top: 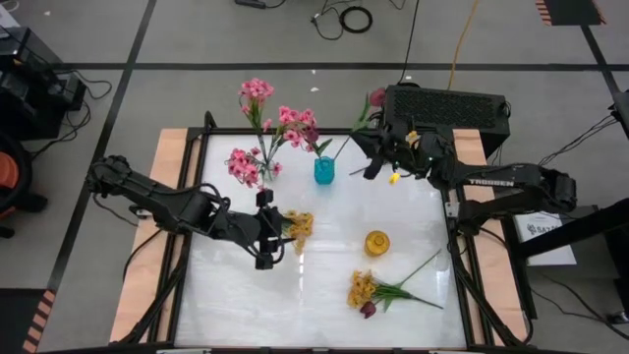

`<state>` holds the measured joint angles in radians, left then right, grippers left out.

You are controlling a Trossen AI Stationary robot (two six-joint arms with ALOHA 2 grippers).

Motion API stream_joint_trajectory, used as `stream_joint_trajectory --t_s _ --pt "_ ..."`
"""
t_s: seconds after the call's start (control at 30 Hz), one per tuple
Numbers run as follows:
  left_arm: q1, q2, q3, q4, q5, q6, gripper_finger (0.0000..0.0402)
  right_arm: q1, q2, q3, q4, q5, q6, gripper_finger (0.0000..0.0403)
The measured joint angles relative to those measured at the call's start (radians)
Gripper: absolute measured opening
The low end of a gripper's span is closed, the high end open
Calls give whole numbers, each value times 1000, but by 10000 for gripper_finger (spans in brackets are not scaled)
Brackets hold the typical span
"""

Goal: Sort flowers into vase by color
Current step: Put the left red flower into the blue vase

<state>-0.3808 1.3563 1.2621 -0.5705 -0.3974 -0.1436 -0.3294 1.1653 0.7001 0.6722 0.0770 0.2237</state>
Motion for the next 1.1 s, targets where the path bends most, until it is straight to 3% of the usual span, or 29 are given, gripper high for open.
stream_joint_trajectory --t_s 0.47,1.1 --pt "8 -1 0 8 -5 -6 187 -75 186 -1 144 -8 46 0" --pt "8 -1 0 7 -4 -7 187 -83 296 0 169 -2 87 18"
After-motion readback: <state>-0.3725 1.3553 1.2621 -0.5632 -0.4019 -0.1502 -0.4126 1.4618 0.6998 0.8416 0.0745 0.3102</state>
